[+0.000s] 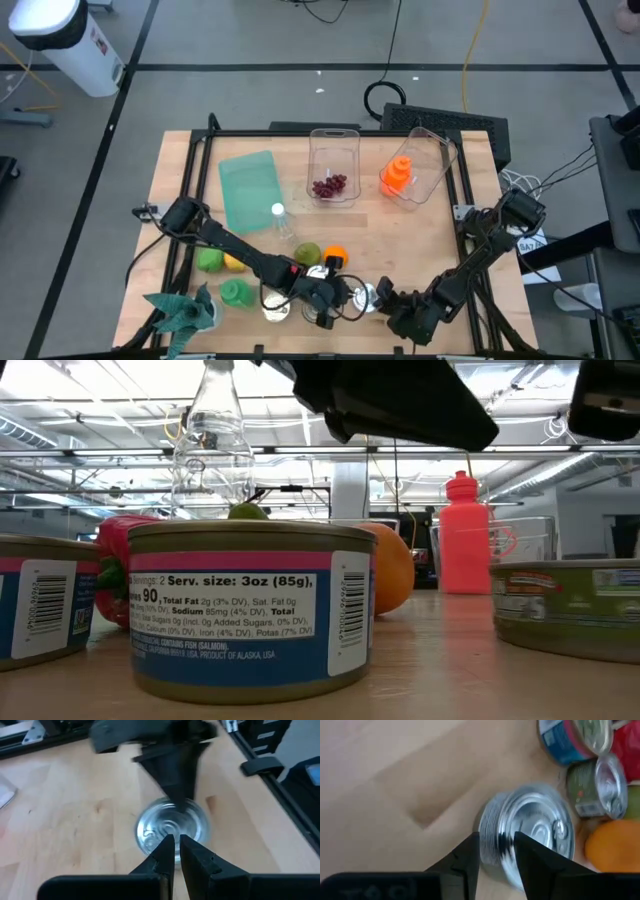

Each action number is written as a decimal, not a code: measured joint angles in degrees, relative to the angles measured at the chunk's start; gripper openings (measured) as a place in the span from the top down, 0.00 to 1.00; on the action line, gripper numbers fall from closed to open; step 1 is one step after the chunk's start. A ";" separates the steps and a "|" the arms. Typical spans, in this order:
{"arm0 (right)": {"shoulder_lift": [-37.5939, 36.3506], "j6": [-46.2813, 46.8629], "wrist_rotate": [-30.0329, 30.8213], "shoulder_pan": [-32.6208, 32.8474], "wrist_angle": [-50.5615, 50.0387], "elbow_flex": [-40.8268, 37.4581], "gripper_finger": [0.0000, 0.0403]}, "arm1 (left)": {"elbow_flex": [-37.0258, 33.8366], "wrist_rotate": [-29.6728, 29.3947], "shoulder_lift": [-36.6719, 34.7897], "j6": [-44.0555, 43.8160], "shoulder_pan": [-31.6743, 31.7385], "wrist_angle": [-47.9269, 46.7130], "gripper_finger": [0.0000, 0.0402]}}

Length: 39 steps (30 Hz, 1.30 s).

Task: Pick & Place Food Item
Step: Put the bottom green tuna can into the green bin

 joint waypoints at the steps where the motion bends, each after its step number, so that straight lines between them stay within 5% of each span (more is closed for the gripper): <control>1: 0.57 -0.02 0.32 -0.23 -0.72 0.66 0.75 | 0.00 -0.02 0.00 -0.02 0.02 0.04 0.90; 14: 4.42 9.49 -3.05 -4.66 -11.35 1.98 0.98 | 0.00 1.36 0.00 0.28 -0.15 0.01 0.90; 26: -3.04 14.87 -4.34 -5.56 -12.25 1.68 1.00 | 0.00 0.28 0.00 12.73 -1.21 -0.36 0.87; 30: -7.16 16.43 -5.28 -6.10 -12.14 1.50 1.00 | 0.00 -2.67 0.00 17.18 -2.32 -0.46 0.76; 39: -9.50 20.01 -10.22 -10.02 -10.86 1.42 1.00 | 0.09 -8.11 4.35 25.10 -1.99 4.18 0.35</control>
